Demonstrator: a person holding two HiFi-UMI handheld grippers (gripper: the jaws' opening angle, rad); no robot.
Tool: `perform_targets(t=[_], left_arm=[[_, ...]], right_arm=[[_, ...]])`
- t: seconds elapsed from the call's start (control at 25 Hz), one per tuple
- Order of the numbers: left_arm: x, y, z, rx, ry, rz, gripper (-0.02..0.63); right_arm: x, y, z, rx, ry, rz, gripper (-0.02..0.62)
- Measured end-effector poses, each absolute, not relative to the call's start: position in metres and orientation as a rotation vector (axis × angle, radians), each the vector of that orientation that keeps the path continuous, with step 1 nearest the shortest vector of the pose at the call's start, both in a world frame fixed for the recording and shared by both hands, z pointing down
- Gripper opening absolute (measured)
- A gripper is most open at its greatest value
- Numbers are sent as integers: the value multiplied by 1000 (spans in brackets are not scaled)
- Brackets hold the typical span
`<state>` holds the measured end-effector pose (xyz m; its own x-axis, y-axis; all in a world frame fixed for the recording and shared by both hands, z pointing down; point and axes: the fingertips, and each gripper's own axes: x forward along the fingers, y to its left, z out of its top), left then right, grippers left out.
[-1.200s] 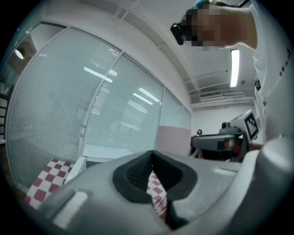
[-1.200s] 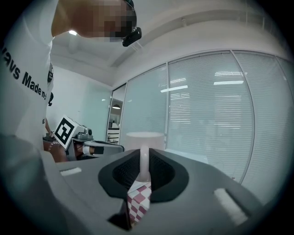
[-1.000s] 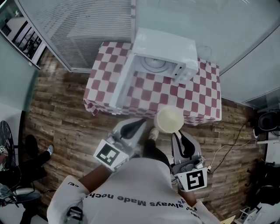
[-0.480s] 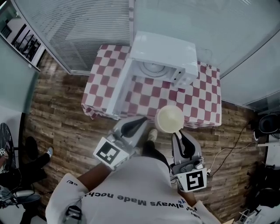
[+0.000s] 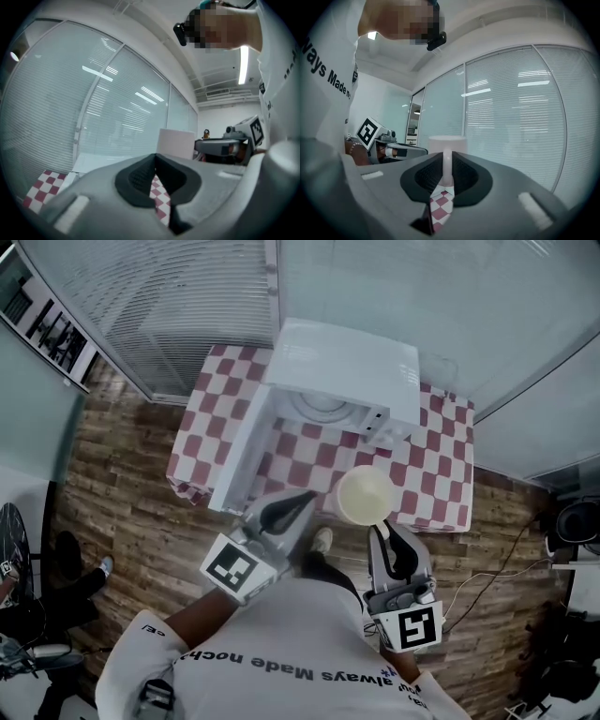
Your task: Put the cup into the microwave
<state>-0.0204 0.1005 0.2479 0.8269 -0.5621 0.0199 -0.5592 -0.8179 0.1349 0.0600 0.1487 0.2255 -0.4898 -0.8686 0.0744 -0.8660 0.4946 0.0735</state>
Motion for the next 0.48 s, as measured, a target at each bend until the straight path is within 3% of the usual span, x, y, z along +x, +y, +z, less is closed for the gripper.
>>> perform_targets(t=[0.48], left_arm=[[56,17,244,2833,-947,-40,0]], right_arm=[[145,61,227,1506,-2649,-32,43]])
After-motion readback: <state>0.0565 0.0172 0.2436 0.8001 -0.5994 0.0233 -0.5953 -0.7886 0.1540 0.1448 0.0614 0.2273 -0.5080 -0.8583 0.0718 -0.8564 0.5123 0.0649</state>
